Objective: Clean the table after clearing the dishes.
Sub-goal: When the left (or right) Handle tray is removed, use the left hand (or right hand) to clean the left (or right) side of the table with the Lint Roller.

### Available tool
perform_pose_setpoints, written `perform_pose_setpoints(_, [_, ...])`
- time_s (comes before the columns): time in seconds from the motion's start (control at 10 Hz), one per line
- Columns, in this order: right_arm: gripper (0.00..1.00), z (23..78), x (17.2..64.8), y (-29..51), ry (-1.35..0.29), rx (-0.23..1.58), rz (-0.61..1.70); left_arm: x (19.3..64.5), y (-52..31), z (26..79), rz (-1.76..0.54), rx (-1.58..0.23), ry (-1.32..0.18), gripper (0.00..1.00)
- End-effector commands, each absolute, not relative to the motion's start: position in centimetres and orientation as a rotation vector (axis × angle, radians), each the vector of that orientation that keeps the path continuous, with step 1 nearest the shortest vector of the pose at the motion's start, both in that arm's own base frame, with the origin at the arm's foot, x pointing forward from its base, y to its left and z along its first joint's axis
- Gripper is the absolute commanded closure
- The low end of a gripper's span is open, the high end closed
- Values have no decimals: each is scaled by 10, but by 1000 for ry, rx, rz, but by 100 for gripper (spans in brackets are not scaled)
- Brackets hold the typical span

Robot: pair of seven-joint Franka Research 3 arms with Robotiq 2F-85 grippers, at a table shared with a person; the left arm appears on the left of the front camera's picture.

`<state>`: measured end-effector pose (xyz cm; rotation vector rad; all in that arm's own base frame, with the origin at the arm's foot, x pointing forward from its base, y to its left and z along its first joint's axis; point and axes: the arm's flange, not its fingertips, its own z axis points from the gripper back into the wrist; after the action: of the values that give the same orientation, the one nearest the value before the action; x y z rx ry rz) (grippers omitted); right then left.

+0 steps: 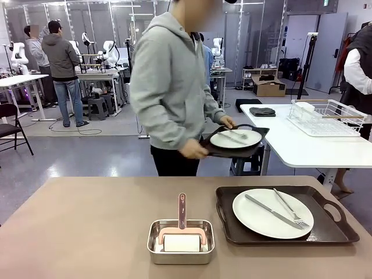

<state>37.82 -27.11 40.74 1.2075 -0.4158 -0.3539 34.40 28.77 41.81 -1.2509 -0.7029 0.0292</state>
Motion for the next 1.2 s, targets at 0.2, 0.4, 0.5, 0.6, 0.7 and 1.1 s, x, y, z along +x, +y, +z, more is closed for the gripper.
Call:
perform_pose_setpoints(0.2, [0,408,377,-271,-417,1211,-353,342,289,418,34,-1252,-706,0])
perform_pose_setpoints(0.4, [0,408,377,-271,-417,1211,-353,342,289,418,34,-1252,-706,0])
perform_pose_setpoints(0.5, [0,408,377,-271,-417,1211,-353,344,288,418,29,-1251,-703,0])
perform_pose_setpoints(0.6, [0,408,377,-271,-417,1211,-353,363,260,441,-101,-1208,-666,0])
perform_pose_setpoints(0.7, [0,408,377,-271,-417,1211,-353,386,227,459,-215,-1137,-604,0])
perform_pose_setpoints(1.1, [0,408,377,-271,-417,1211,-353,469,50,507,-727,-890,-378,0])
